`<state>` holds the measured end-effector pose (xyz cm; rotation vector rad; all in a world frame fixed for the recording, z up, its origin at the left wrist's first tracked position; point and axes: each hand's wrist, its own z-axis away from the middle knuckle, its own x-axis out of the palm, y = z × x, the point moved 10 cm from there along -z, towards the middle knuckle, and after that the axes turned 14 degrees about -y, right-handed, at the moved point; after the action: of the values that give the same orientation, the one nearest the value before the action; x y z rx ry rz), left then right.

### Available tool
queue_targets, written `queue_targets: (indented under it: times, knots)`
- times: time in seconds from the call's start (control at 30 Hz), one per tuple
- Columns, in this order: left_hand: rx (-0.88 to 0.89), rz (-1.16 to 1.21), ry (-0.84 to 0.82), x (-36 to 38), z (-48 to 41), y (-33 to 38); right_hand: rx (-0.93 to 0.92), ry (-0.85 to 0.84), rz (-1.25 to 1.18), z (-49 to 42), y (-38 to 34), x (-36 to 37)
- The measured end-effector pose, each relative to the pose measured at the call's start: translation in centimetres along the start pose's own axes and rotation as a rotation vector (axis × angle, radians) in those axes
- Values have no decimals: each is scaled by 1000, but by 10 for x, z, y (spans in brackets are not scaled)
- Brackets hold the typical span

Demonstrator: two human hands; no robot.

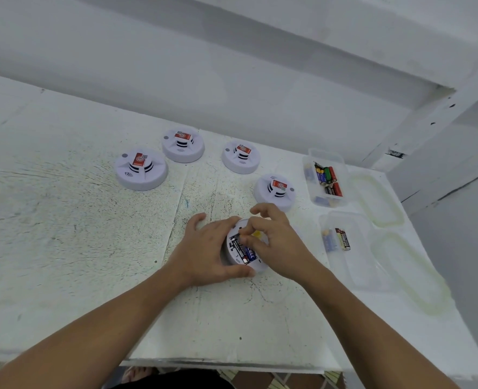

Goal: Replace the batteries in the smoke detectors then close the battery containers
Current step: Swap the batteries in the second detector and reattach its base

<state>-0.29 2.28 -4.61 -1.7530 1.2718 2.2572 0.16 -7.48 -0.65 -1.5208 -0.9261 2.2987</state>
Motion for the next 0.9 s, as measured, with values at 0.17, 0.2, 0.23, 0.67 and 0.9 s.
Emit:
queue_targets:
  times: [0.17,0.2,0.23,0.67,0.9]
  knots:
    - [-1,-4,-2,-1,0,1,40,10,-108,4,6,7]
    - [-4,-4,-3,-1,-1,1,56,22,-135,5,8,7]
    - [-8,0,-3,-1,-1,0,81,31,-163,6,12,7]
    - [-11,23,-4,0,-2,-3,306,58,-406,1,38,10]
    - [-8,38,-16,1,-2,-5,320,71,-352,-2,36,10]
